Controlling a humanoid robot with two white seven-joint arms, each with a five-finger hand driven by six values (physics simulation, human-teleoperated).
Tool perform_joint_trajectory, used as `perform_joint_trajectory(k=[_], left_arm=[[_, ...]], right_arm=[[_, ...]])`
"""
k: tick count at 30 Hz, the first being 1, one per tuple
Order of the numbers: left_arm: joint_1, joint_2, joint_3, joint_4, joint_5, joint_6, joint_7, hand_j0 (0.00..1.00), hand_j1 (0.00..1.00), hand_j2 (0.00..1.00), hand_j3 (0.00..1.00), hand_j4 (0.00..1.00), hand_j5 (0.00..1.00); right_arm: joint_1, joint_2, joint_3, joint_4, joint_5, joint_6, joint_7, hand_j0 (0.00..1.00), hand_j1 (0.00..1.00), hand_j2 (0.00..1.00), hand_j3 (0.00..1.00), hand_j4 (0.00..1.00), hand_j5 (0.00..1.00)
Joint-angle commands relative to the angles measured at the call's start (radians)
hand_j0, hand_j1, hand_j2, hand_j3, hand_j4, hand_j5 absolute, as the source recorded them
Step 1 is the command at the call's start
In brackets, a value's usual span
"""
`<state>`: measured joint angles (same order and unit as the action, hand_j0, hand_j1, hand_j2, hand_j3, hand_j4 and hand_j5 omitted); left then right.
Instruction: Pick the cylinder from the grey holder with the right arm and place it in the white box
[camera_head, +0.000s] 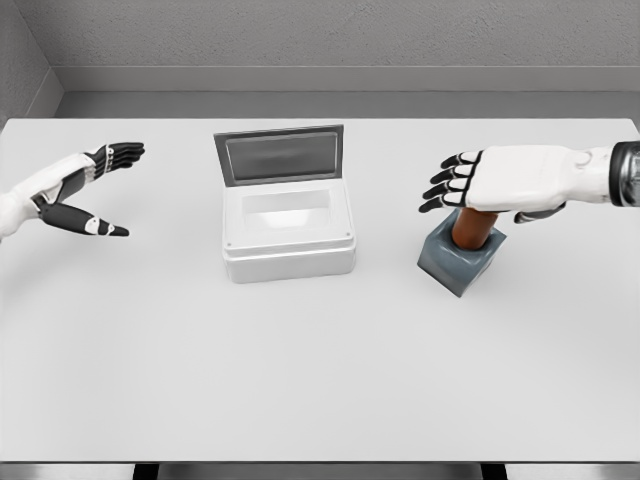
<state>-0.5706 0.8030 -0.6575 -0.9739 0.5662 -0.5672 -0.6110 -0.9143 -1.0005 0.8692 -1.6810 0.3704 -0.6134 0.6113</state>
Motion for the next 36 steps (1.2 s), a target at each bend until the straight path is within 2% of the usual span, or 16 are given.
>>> perform_joint_trajectory(k=[1,8,10,12,15,17,21,36], left_arm=[[0.000,0.021,0.001,0.004,0.006,-0.043,0.000,1.00,1.00,1.00,1.00,1.00,1.00],[0.005,0.056,-0.001,0.029,0.006,-0.044,0.000,1.00,1.00,1.00,1.00,1.00,1.00],[0.020,0.061,-0.004,0.050,0.007,-0.044,0.000,1.00,1.00,1.00,1.00,1.00,1.00],[0.060,0.091,-0.007,0.057,0.009,-0.044,0.000,1.00,1.00,1.00,1.00,1.00,1.00],[0.084,0.124,-0.007,0.098,0.021,-0.044,0.000,1.00,1.00,1.00,1.00,1.00,1.00],[0.086,0.124,-0.005,0.153,0.021,-0.044,0.000,1.00,1.00,1.00,1.00,1.00,1.00],[0.084,0.130,0.001,0.178,0.049,-0.044,0.000,1.00,1.00,1.00,1.00,1.00,1.00],[0.083,0.096,-0.005,0.147,0.027,-0.044,0.000,1.00,1.00,1.00,1.00,1.00,1.00]], right_arm=[[0.000,0.008,-0.001,0.014,-0.001,0.003,0.000,1.00,1.00,1.00,1.00,1.00,1.00],[0.000,0.013,0.001,0.037,0.007,0.003,0.000,1.00,1.00,1.00,1.00,1.00,1.00],[0.002,0.019,0.005,0.037,0.007,0.003,0.000,1.00,1.00,1.00,1.00,1.00,1.00],[0.000,0.019,0.019,0.038,0.007,0.003,0.000,1.00,1.00,1.00,1.00,1.00,1.00],[0.000,0.019,0.022,0.041,0.009,0.003,0.000,1.00,1.00,1.00,1.00,1.00,1.00],[0.002,0.019,0.033,0.037,0.012,0.003,0.000,1.00,1.00,1.00,1.00,1.00,1.00],[0.000,0.020,0.034,0.037,0.012,0.003,0.000,1.00,1.00,1.00,1.00,1.00,1.00],[-0.015,0.019,0.031,0.056,0.013,0.003,0.000,1.00,1.00,1.00,1.00,1.00,1.00]])
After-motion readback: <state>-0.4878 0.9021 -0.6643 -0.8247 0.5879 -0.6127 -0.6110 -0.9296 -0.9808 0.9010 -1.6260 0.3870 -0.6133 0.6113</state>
